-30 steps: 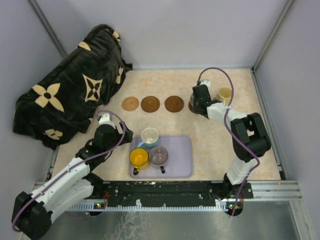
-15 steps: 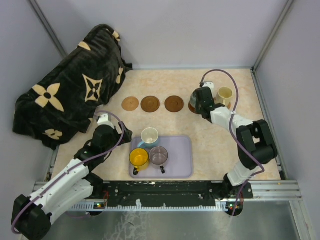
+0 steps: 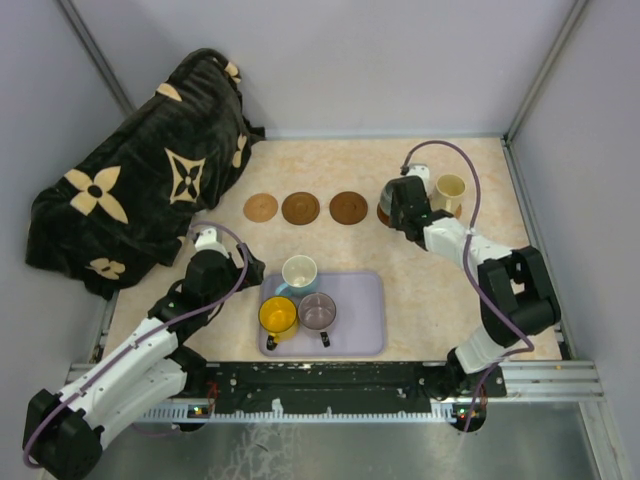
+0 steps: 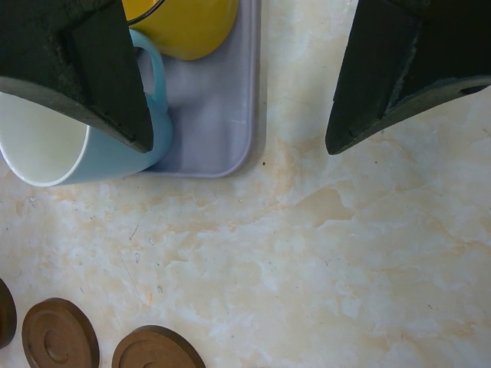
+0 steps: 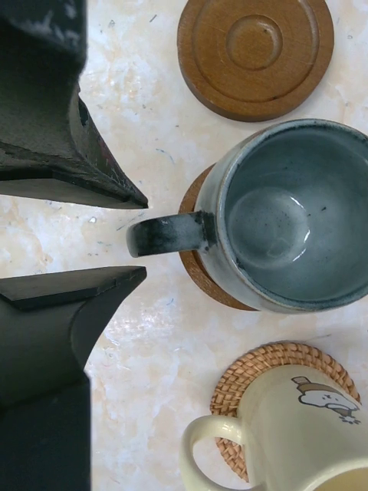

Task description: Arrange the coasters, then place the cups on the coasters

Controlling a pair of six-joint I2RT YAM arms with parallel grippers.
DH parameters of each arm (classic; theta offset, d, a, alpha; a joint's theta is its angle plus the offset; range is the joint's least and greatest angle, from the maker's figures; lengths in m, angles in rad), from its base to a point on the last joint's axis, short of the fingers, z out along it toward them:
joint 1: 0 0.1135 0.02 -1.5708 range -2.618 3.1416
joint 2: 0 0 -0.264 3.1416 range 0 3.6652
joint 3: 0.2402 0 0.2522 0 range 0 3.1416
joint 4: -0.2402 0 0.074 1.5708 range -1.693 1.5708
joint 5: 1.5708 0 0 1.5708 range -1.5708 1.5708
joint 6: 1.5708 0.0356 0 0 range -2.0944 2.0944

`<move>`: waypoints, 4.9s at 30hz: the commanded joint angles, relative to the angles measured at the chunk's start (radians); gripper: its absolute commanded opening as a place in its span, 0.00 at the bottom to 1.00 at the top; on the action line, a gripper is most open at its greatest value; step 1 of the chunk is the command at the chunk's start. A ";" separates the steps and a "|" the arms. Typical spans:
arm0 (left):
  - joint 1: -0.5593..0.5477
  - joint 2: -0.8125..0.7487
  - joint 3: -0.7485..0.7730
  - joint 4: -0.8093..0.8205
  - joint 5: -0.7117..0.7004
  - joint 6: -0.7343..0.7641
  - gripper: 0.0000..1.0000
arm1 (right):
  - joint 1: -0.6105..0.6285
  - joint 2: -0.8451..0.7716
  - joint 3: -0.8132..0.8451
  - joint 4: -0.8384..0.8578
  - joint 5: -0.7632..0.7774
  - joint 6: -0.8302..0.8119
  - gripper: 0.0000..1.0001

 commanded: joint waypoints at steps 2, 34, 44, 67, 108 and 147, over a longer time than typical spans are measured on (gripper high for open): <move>-0.005 -0.017 0.001 -0.011 0.006 -0.006 1.00 | 0.026 -0.044 -0.010 0.020 0.016 0.012 0.37; -0.012 -0.054 0.072 -0.116 0.097 0.063 1.00 | 0.211 -0.395 -0.115 -0.234 0.071 0.180 0.74; -0.050 -0.042 0.063 -0.035 0.270 0.126 1.00 | 0.267 -0.576 -0.170 -0.373 0.049 0.275 0.70; -0.146 0.107 0.090 0.008 0.265 0.202 0.85 | 0.563 -0.599 -0.133 -0.468 0.092 0.371 0.56; -0.148 -0.046 0.079 -0.109 0.149 0.078 0.97 | 1.093 -0.065 0.098 -0.581 0.200 0.700 0.60; -0.148 -0.031 0.047 -0.078 0.142 0.069 0.98 | 1.065 0.038 0.130 -0.651 0.251 0.763 0.00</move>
